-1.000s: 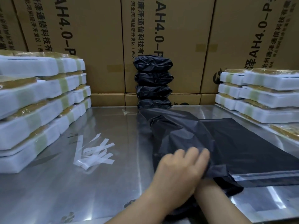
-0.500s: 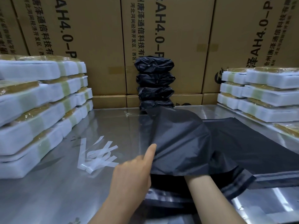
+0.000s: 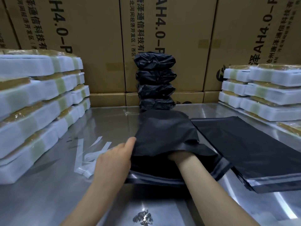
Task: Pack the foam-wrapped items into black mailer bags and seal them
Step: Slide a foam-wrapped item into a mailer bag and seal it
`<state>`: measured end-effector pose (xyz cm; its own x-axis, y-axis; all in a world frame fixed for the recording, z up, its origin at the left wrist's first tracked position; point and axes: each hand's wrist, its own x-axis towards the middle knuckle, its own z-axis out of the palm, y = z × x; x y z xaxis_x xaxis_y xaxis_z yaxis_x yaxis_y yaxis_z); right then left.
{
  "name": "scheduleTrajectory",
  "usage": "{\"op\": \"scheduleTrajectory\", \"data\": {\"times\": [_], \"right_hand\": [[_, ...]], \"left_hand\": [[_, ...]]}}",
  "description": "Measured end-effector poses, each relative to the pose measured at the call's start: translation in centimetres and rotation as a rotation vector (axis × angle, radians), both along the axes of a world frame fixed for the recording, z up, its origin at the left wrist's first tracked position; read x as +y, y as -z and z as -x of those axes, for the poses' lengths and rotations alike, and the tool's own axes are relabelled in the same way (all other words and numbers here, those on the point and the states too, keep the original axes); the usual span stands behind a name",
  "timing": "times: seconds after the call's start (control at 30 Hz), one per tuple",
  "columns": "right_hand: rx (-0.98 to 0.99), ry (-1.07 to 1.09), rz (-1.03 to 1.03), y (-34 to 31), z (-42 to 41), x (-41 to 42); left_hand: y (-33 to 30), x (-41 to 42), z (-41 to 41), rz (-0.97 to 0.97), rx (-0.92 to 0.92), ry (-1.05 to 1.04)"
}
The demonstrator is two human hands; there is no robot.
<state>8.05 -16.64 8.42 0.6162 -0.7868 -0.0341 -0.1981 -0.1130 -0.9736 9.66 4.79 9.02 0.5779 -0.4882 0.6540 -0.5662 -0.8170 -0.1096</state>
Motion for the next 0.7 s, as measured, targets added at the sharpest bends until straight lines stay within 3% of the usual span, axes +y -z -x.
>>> {"op": "scheduleTrajectory", "data": {"times": [0.03,0.07,0.1,0.13,0.2,0.27,0.33,0.4,0.5,0.53,0.63,0.7], "right_hand": [[0.0,-0.179,-0.237,0.2,-0.6,0.2],[0.095,-0.434,-0.341,0.5,-1.0,1.1],[0.159,-0.493,-0.396,1.0,-0.5,0.1],[0.22,-0.538,-0.415,1.3,-0.1,-1.1],[0.43,-0.613,-0.136,1.0,0.4,-1.3],[0.573,-0.496,0.293,1.3,1.6,0.2],[0.542,-0.289,0.763,1.5,4.5,2.2],[0.422,-0.11,1.004,2.0,8.0,4.6],[0.184,0.119,1.042,1.6,11.1,4.2],[0.192,0.169,0.991,1.3,11.6,3.3],[0.448,0.167,0.96,0.6,12.1,1.5],[0.509,0.152,0.983,0.8,12.2,1.1]], "left_hand": [[0.6,0.1,-0.6,0.001,0.059,-0.019],[0.8,0.1,-0.9,0.045,0.109,-0.022],[0.9,0.3,-2.0,0.069,0.129,-0.053],[0.9,0.5,-2.7,0.099,0.15,-0.066],[1.7,0.7,-3.3,0.13,0.176,-0.075],[2.7,0.4,-3.0,0.16,0.245,-0.024],[3.0,0.5,-3.0,0.204,0.312,0.007],[3.3,0.8,-3.5,0.222,0.323,-0.003],[3.1,1.3,-4.2,0.22,0.37,-0.042],[3.0,1.4,-4.4,0.215,0.397,-0.059],[3.1,1.5,-4.5,0.199,0.46,-0.071],[3.3,1.4,-4.3,0.211,0.519,-0.049]]}}
